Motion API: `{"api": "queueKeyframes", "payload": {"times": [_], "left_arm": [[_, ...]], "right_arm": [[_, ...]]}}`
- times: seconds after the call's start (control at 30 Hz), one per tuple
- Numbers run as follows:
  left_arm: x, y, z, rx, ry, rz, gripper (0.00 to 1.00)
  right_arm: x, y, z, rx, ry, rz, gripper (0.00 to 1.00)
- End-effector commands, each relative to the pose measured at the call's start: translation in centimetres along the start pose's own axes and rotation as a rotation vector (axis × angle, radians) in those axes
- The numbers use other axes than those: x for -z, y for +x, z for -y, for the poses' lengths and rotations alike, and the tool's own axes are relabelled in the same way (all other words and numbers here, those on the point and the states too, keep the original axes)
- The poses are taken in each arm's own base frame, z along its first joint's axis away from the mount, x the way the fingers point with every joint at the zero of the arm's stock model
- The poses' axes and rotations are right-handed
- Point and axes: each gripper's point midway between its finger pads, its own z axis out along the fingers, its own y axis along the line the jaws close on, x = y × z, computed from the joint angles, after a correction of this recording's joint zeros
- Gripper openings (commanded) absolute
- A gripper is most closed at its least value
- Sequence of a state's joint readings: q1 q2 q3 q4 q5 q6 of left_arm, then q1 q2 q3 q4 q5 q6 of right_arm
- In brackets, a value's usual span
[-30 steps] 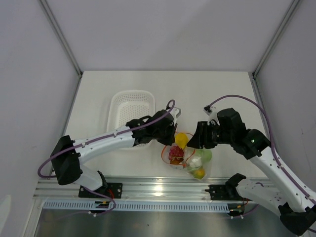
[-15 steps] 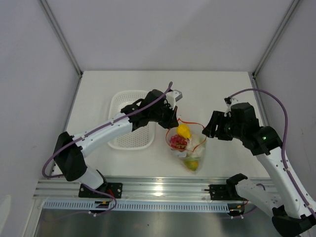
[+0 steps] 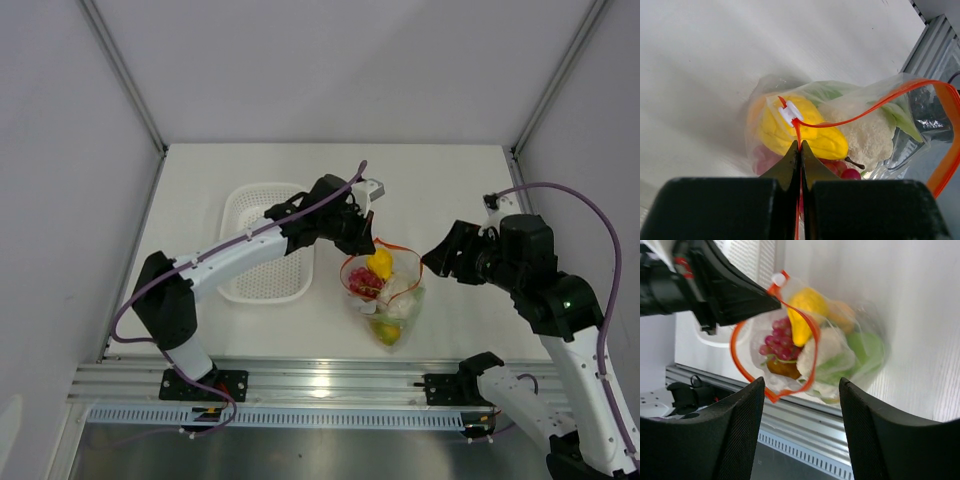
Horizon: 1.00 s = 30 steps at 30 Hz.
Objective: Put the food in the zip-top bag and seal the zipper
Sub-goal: Adjust the zipper food storage bag at the center of the board.
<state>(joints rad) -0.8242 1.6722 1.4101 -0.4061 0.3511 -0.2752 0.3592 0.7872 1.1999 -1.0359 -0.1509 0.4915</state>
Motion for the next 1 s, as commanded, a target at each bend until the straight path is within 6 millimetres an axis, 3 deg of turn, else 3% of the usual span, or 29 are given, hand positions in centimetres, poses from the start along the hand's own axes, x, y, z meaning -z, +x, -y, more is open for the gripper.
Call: {"api": "queueKeyframes", "payload": {"times": [0.0,0.03,0.07,0.13,0.2,0.3,0.43,0.53,0.6,0.63,0.67,0.73,0.9,0.97], "left_arm": [[1.0,-3.0,1.1,-0.055,0.045,0.073,0.01],[1.1,-3.1,1.1,-0.058,0.049,0.078,0.01],[1.1,-3.2,1.0,-0.057,0.048,0.079,0.0],[1.3,-3.5,1.1,-0.063,0.053,0.086,0.01],[1.5,-4.0,1.2,-0.076,0.064,0.099,0.01],[1.6,-4.6,1.7,-0.093,0.086,0.098,0.0],[1.5,-5.3,2.0,-0.098,0.109,0.099,0.01],[1.1,-5.6,2.3,-0.094,0.126,0.091,0.01],[0.8,-5.6,2.3,-0.085,0.135,0.088,0.01],[0.7,-5.7,2.4,-0.083,0.139,0.09,0.01],[0.6,-5.6,2.5,-0.078,0.144,0.085,0.01],[0.2,-5.8,2.4,-0.072,0.146,0.076,0.01],[-0.8,-5.6,2.4,-0.068,0.167,0.042,0.01],[-1.1,-5.7,2.7,-0.078,0.191,0.032,0.01]], "right_arm": [[1.0,-2.5,-2.4,0.049,-0.098,0.073,0.64],[1.1,-2.8,-2.5,0.044,-0.1,0.084,0.64],[1.2,-3.8,-1.0,0.026,-0.004,0.132,0.66],[-0.1,-3.5,4.2,-0.003,0.28,0.098,0.65],[-1.5,-1.4,7.8,-0.011,0.438,-0.002,0.61],[-4.0,1.3,9.7,-0.048,0.46,-0.073,0.55],[-6.6,3.9,9.2,-0.079,0.357,-0.133,0.43],[-7.5,4.3,8.9,-0.114,0.354,-0.168,0.39],[-8.4,4.9,7.7,-0.137,0.278,-0.188,0.38],[-9.1,6.6,6.9,-0.16,0.211,-0.246,0.38],[-9.8,6.6,6.0,-0.185,0.163,-0.237,0.37],[-10.8,8.8,4.9,-0.194,0.102,-0.291,0.37],[-12.6,10.3,1.6,-0.189,-0.013,-0.288,0.36],[-12.6,11.1,-0.8,-0.188,-0.112,-0.311,0.36]]}}
